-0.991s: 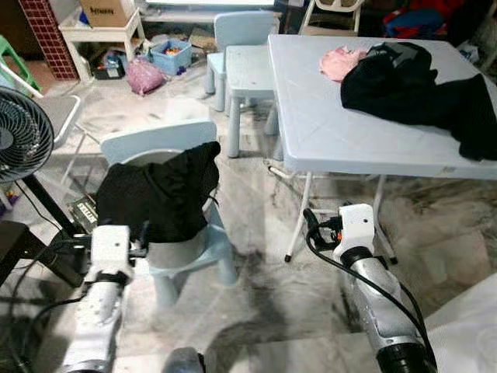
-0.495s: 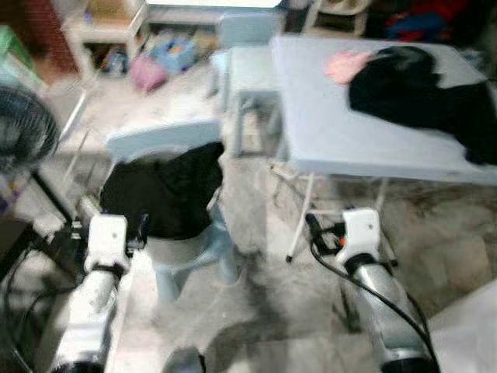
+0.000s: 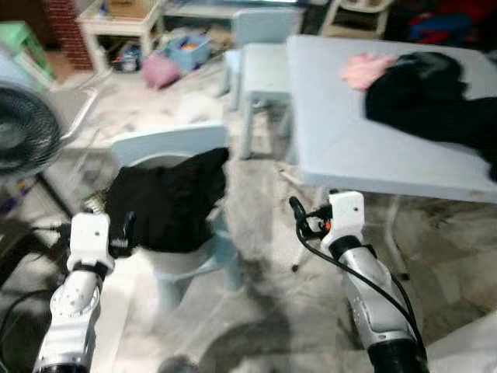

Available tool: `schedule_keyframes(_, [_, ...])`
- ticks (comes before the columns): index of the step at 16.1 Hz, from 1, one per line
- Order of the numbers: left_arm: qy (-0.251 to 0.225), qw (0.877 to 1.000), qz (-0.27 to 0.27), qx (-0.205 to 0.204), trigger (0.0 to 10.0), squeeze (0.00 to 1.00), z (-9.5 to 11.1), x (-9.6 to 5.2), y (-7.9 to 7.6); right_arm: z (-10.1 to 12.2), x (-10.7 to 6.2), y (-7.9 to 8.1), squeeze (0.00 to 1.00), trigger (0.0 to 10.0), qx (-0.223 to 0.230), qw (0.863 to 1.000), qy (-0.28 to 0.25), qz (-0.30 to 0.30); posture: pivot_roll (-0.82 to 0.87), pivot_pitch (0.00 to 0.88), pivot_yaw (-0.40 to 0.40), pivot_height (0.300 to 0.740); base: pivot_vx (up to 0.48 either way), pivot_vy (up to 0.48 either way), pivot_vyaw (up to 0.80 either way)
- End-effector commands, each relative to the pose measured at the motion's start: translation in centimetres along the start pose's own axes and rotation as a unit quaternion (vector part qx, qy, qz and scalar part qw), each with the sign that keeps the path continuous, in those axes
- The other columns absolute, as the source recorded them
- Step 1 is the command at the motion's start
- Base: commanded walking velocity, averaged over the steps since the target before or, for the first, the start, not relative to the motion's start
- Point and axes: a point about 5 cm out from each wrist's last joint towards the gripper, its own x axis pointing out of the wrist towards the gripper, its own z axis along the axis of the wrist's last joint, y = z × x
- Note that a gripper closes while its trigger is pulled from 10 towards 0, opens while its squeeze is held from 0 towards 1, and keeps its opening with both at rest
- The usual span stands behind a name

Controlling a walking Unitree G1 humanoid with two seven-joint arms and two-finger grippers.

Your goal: Hang hanger

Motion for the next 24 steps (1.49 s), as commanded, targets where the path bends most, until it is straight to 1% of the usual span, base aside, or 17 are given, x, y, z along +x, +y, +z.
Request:
schedule_keyframes(1, [0.0,1.0,-0.015,-0.002,10.0,0.0,0.2,0.1,-0.6,-0.4,-0.2,-0.6,0.0,10.0,0.004,1.0,0.01,-0.014,0.06,0.036,-0.043,0.74,0.285,0.0,0.0])
schedule_keyframes(4, [0.004,1.0,-0.023,0.0,10.0,0.0,0.2,0.2,-1.2,-0.4,-0.1,-0.6,0.0,10.0,0.007,1.0,0.009,-0.014,0.06,0.044,-0.034,0.74,0.089,0.0,0.0])
schedule_keyframes(6, [0.017,0.999,-0.029,0.015,10.0,0.0,-0.1,0.2,-1.4,-0.4,-0.2,-0.7,0.0,10.0,0.011,1.0,0.01,-0.02,0.06,0.053,-0.029,0.74,0.0,0.0,0.0])
schedule_keyframes(7, [0.035,0.998,-0.048,0.02,10.0,0.0,-0.6,0.2,-1.7,-0.5,-0.4,-0.7,0.0,10.0,0.012,1.0,0.012,-0.022,0.06,0.06,-0.03,0.74,0.0,0.0,0.0])
schedule_keyframes(9, [0.074,0.99,-0.114,0.04,10.0,0.0,-1.6,-0.1,-2.5,-0.6,-0.6,-0.7,0.0,10.0,0.013,0.999,0.024,-0.027,0.05,0.071,-0.033,0.74,0.0,0.0,0.0])
schedule_keyframes(11, [0.078,0.98,-0.17,0.069,10.0,0.0,-1.8,-0.7,-3.2,-1.0,-1.0,-1.0,0.0,10.0,-0.011,0.998,0.051,-0.029,0.04,0.093,-0.029,0.74,0.0,0.0,0.0])
schedule_keyframes(12, [0.085,0.976,-0.18,0.083,10.0,0.0,-2.0,-1.0,-3.5,-1.2,-1.3,-1.2,0.0,10.0,-0.005,0.998,0.058,-0.032,0.04,0.1,-0.027,0.74,0.0,0.0,0.0])
schedule_keyframes(13, [0.104,0.965,-0.217,0.106,10.0,0.0,-2.5,-2.2,-4.0,-1.7,-2.0,-1.7,0.0,10.0,-0.002,0.996,0.077,-0.037,0.03,0.125,-0.021,0.74,0.0,0.0,0.0])
schedule_keyframes(14, [0.107,0.963,-0.22,0.112,10.0,0.0,-2.6,-2.5,-4.0,-1.7,-2.2,-1.7,0.0,10.0,0.0,0.996,0.081,-0.038,0.03,0.134,-0.019,0.74,0.0,0.0,0.0])
schedule_keyframes(15, [0.133,0.959,-0.224,0.108,10.0,0.0,-3.5,-3.3,-3.7,-2.4,-3.0,-1.8,0.0,10.0,-0.008,0.993,0.11,-0.032,0.03,0.149,-0.023,0.74,0.0,0.0,0.0])
schedule_keyframes(16, [0.145,0.961,-0.215,0.097,10.0,0.0,-3.8,-3.5,-3.3,-2.7,-3.7,-1.7,0.0,10.0,-0.006,0.992,0.127,-0.024,0.04,0.155,-0.025,0.74,0.0,0.0,0.0])
schedule_keyframes(17, [0.138,0.961,-0.209,0.114,10.0,0.0,-3.6,-3.4,-2.8,-2.9,-4.7,-1.4,0.0,10.0,-0.001,0.989,0.147,0.009,0.05,0.169,-0.033,0.74,0.0,0.0,0.0])
schedule_keyframes(19, [0.129,0.964,-0.198,0.124,10.0,0.0,-3.2,-3.6,-2.4,-2.3,-7.1,-0.6,0.0,10.0,0.0,0.982,0.166,0.095,0.02,0.203,-0.052,0.74,0.0,0.0,0.0])
schedule_keyframes(20, [0.129,0.965,-0.195,0.12,10.0,0.0,-3.2,-3.7,-2.5,-2.1,-7.6,-0.6,0.0,10.0,-0.002,0.979,0.171,0.111,0.01,0.214,-0.059,0.74,0.0,0.0,0.0])
schedule_keyframes(21, [0.128,0.966,-0.191,0.12,10.0,0.0,-3.2,-3.5,-2.6,-2.0,-7.9,-0.8,0.0,10.0,-0.015,0.977,0.176,0.117,-0.01,0.222,-0.063,0.74,0.0,0.0,0.0])
schedule_keyframes(22, [0.128,0.966,-0.194,0.117,10.0,0.0,-3.3,-3.3,-2.8,-1.7,-8.3,-1.1,0.0,10.0,-0.016,0.976,0.185,0.116,-0.04,0.244,-0.075,0.74,0.0,0.0,0.0])
schedule_keyframes(24, [0.128,0.965,-0.2,0.112,10.0,0.0,-3.3,-2.9,-3.0,-1.0,-8.7,-0.9,0.0,10.0,-0.012,0.972,0.193,0.131,-0.06,0.255,-0.08,0.74,0.0,0.0,0.0])
